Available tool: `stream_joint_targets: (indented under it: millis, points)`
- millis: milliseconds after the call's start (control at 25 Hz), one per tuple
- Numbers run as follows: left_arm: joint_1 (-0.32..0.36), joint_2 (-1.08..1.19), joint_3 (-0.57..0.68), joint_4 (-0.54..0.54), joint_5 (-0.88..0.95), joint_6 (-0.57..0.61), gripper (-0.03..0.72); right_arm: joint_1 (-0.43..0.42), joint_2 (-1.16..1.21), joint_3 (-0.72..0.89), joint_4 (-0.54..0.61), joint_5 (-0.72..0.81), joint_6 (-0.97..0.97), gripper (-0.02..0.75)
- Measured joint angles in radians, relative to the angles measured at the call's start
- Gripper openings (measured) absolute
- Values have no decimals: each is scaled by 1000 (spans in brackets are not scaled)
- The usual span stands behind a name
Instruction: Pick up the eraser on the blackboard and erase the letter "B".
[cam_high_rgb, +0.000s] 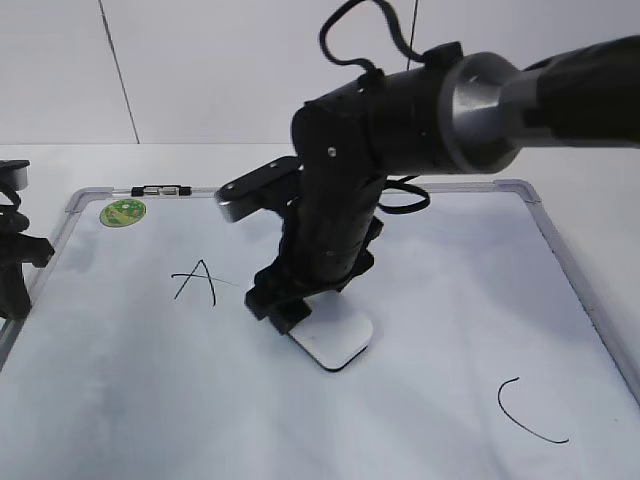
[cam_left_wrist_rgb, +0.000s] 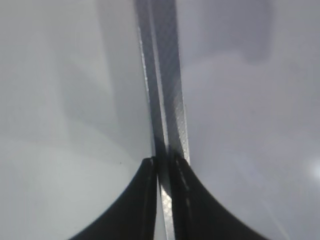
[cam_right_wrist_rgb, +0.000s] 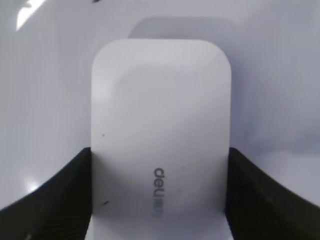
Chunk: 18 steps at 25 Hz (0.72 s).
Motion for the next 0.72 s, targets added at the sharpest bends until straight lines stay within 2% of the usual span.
stream_joint_targets:
  millis: [480, 720]
  points:
    - [0, 2, 0, -10, -2, 0, 49, -282, 39, -34, 19, -7, 61, 520]
    - [0, 2, 0, -23, 0, 0, 49, -345, 53, -100, 25, 119, 63, 520]
